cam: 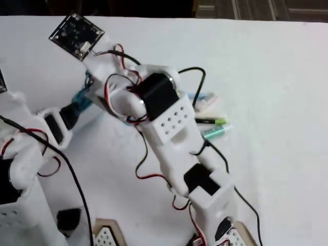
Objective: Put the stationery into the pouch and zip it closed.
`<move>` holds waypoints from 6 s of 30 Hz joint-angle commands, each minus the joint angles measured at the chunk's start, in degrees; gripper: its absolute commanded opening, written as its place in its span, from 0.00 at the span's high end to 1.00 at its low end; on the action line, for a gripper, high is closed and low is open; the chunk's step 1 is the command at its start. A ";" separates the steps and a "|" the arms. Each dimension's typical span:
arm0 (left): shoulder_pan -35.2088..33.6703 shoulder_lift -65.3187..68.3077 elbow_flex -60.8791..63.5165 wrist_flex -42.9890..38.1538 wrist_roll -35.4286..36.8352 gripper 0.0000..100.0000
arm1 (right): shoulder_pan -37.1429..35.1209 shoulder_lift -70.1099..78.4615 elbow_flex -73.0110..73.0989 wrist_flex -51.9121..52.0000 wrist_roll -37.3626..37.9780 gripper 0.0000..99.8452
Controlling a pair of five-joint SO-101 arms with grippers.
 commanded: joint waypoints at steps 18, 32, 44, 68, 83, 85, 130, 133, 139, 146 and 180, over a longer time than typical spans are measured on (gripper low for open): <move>-0.75 1.10 16.70 -15.03 -3.52 0.90 | 3.91 -0.13 0.26 -0.40 0.79 0.98; -0.75 1.10 21.80 -18.29 -11.52 0.98 | 21.58 6.73 0.18 -1.98 0.88 0.98; -0.48 1.19 1.76 -2.02 -11.52 0.98 | 24.04 7.16 0.09 1.10 8.18 0.96; -12.44 20.53 -11.60 1.85 -8.18 0.98 | 37.05 -31.34 68.40 1.19 54.51 0.66; -12.26 20.79 -11.25 1.85 -8.35 0.98 | 45.58 9.01 52.84 0.13 55.21 0.71; -12.26 20.79 -11.25 1.85 -8.35 0.98 | 46.02 8.04 51.78 0.75 52.13 0.71; -12.18 20.62 -11.16 1.85 -8.18 0.98 | 21.93 53.05 -10.55 -4.97 48.88 0.98; -12.18 20.62 -11.16 1.85 -8.18 0.98 | 22.29 51.30 -11.60 -2.07 48.26 0.98; -12.18 20.62 -11.16 1.85 -8.18 0.98 | 24.31 43.38 -19.43 -1.01 40.18 0.98; -10.59 20.53 -11.16 1.93 -8.53 0.98 | 24.66 30.64 -26.55 -1.10 25.05 0.98; -2.95 7.87 -2.11 1.32 -10.99 0.98 | 5.32 -23.87 -1.76 -4.18 -42.20 0.98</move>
